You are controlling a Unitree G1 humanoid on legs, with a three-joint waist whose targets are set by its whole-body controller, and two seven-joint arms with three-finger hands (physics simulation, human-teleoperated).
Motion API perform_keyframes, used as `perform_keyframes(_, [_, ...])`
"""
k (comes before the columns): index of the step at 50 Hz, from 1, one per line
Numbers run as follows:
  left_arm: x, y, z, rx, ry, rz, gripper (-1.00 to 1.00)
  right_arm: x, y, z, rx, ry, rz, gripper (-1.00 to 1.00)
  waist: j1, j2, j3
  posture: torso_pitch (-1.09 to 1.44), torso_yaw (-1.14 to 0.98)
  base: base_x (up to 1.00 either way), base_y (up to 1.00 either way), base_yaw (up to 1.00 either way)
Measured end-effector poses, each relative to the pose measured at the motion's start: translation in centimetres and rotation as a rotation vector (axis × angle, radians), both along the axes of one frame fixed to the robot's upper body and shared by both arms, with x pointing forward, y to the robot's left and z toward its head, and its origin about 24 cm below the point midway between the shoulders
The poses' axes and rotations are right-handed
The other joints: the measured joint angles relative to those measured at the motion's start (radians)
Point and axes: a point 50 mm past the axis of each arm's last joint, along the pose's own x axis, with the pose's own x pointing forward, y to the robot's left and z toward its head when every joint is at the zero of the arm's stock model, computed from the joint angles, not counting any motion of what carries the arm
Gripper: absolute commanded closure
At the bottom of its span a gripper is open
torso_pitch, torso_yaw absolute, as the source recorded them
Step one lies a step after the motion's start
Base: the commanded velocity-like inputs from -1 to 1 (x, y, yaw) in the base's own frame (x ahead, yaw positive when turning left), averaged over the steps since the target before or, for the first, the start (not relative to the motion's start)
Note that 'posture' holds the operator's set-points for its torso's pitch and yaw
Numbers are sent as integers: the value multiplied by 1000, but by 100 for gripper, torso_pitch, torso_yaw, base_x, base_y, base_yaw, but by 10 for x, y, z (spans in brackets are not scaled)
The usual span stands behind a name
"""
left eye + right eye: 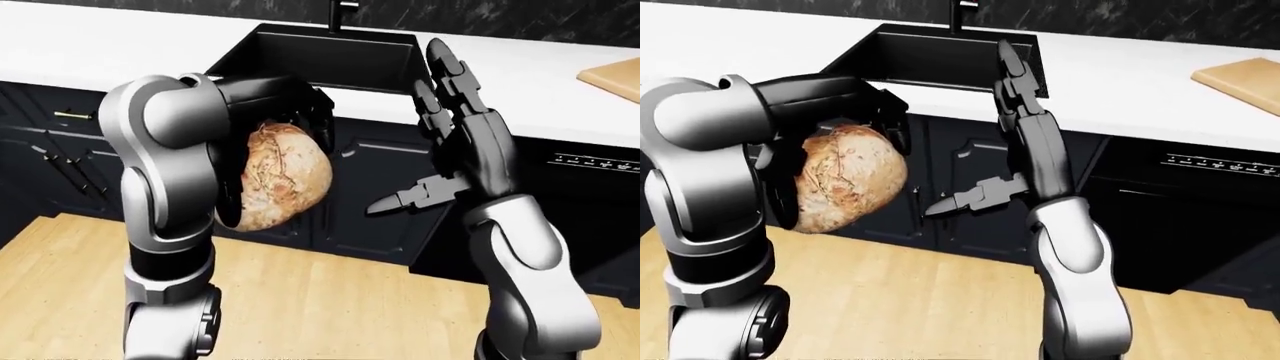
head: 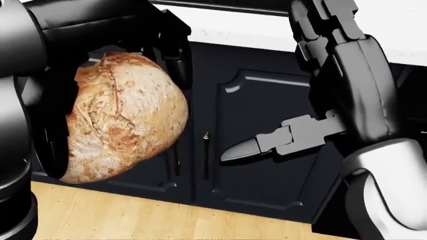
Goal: Place the bread and cheese on the cutting board.
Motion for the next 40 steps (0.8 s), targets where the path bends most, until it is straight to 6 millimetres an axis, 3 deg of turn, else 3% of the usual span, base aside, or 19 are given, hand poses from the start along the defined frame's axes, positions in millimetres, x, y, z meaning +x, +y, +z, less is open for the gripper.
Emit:
perform_keyframes(16, [0, 0, -2, -1, 1, 2, 100, 0, 0, -1, 5, 3, 1, -100, 6, -2, 3, 0, 0, 0, -1, 0])
perform_keyframes(22, [1, 5, -2, -7, 4, 20, 100, 0, 4, -1, 5, 6, 23, -100, 9, 19, -10, 0, 0, 0, -15, 0])
perform_keyframes(25, [-1, 2, 1, -6, -17, 9, 100, -1, 2, 0, 6, -6, 16, -100, 5, -11, -12, 0, 0, 0, -28, 0])
perform_keyframes(29, [-2, -4, -1, 5, -10, -20, 100, 0, -3, -1, 8, -2, -17, -100, -10, 23, 5, 0, 0, 0, -47, 0])
perform_keyframes(31, [-1, -5, -3, 8, 1, -24, 100, 0, -4, -2, 9, 6, -25, -100, -7, 26, 12, 0, 0, 0, -48, 0])
perform_keyframes(34, [0, -3, -5, 6, 12, -14, 100, 1, -3, -3, 6, 15, -18, -100, 8, 28, 10, 0, 0, 0, -47, 0])
perform_keyframes(38, [-1, 1, 0, -4, -10, 4, 100, 0, 1, 1, 5, -10, 1, -100, 15, 63, 5, 0, 0, 0, -41, 0])
perform_keyframes(40, [0, 4, -2, -9, -3, 15, 100, 0, 3, -1, 5, -1, 17, -100, 21, 38, 2, 0, 0, 0, -8, 0])
